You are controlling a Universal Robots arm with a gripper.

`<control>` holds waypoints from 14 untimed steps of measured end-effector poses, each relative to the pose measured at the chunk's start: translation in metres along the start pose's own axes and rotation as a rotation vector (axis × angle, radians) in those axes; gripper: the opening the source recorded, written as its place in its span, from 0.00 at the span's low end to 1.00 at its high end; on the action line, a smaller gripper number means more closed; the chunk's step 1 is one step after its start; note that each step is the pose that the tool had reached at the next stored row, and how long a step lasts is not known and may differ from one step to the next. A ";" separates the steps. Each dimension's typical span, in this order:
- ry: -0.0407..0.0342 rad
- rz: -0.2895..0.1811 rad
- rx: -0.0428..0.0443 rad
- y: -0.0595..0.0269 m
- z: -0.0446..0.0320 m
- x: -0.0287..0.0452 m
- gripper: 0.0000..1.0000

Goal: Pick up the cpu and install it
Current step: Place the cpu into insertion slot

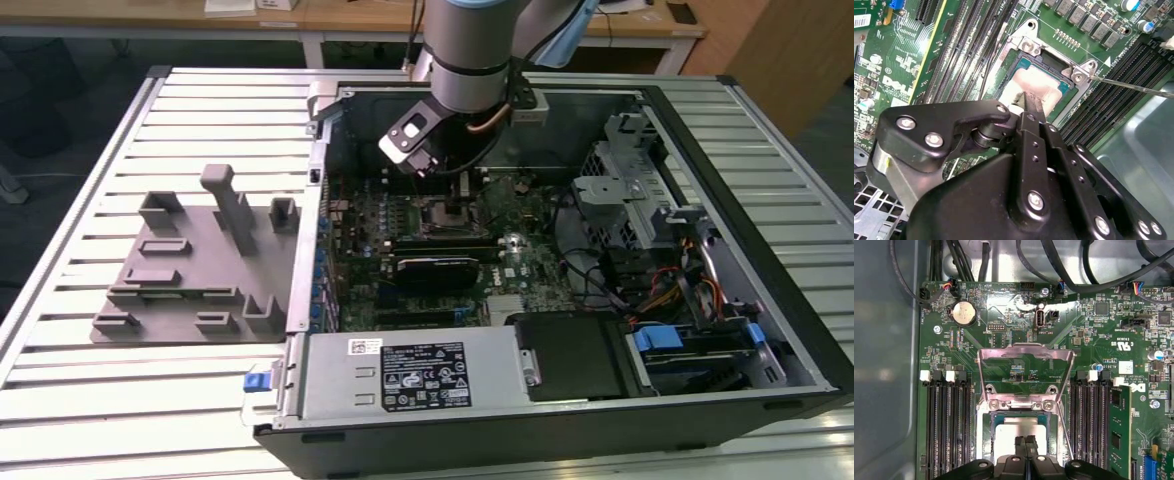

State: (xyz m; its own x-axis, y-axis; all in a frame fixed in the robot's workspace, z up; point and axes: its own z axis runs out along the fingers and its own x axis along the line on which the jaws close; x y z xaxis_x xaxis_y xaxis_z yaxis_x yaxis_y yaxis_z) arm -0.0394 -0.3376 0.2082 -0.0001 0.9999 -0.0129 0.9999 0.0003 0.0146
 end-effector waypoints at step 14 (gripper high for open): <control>-0.0001 0.000 -0.0271 -0.0059 0.0048 0.0000 0.11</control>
State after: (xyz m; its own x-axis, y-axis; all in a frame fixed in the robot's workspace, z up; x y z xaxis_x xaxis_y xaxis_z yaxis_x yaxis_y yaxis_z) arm -0.0453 -0.3376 0.2033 0.0001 0.9999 -0.0129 0.9991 0.0004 0.0416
